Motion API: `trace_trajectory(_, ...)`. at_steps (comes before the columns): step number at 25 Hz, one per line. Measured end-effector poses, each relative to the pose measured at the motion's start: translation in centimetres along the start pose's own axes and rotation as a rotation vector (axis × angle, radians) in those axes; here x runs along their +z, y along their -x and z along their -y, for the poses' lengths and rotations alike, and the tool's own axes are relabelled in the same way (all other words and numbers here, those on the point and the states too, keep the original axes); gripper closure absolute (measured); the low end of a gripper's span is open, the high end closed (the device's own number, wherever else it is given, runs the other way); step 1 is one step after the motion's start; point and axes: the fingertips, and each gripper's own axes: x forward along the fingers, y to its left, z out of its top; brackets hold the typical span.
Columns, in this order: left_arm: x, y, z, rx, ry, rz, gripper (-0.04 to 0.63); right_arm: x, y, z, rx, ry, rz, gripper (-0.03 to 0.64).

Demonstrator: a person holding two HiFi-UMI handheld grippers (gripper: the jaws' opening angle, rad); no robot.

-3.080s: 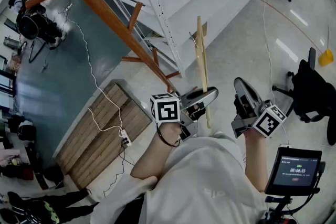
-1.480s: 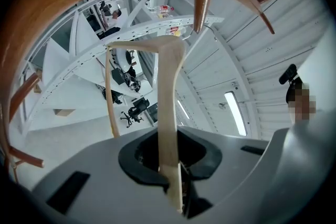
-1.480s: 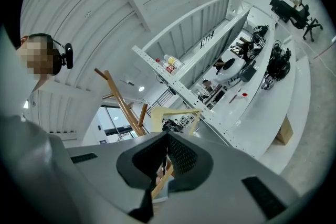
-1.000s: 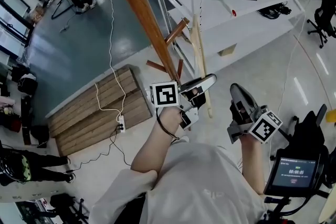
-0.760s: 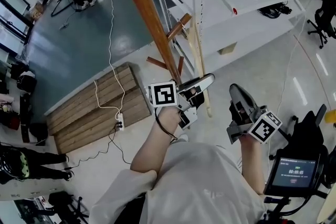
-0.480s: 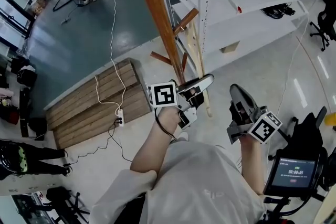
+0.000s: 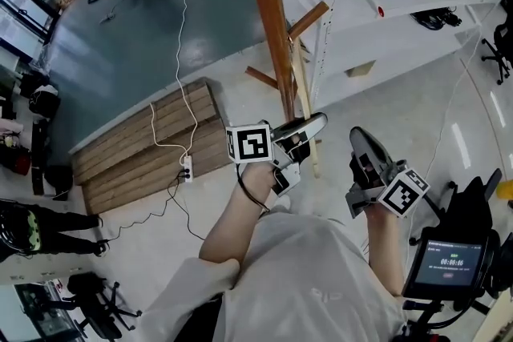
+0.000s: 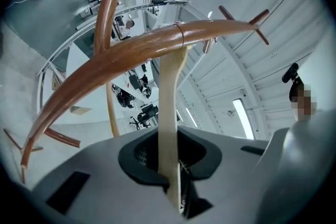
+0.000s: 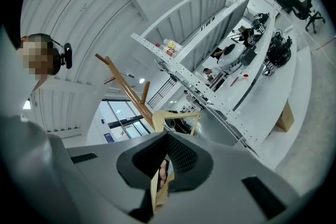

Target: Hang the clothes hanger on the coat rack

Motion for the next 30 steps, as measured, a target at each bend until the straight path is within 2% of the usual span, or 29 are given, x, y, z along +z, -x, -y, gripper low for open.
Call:
trace_trajectory(4, 0.1, 1.3, -0.2, 0.022, -0.013, 0.026, 0.542, -1.0, -0.4, -1.0, 0.015, -0.004, -0.013, 0.609)
trace_trajectory(12, -0.2, 2.2, 0.1, 0.018, -0.005, 0.05, 0.537, -1.7, -0.6, -1.3, 0.034, -0.011, -0.029, 0.609)
trace_trajectory(16, -0.2, 2.3, 0.3, 0.014, 0.012, 0.06, 0.499, -1.6, -0.6, -1.5, 0.039, -0.007, -0.029, 0.609)
trace_trajectory(20, -0.1, 2.4, 0.4, 0.022, -0.005, 0.07, 0.431, -1.7, -0.6, -1.5, 0.041, -0.011, -0.027, 0.609)
trace_trajectory(27, 1.0, 3.7, -0.8, 0.085, -0.003, 0.155, 0.419, -1.6, -0.5, -1.4, 0.045, -0.009, -0.024, 0.609)
trace_trajectory(30, 1.2, 4.9, -1.4, 0.101, 0.03, 0.185, 0.419, -1.8, -0.6, -1.6, 0.05, -0.01, -0.032, 0.609)
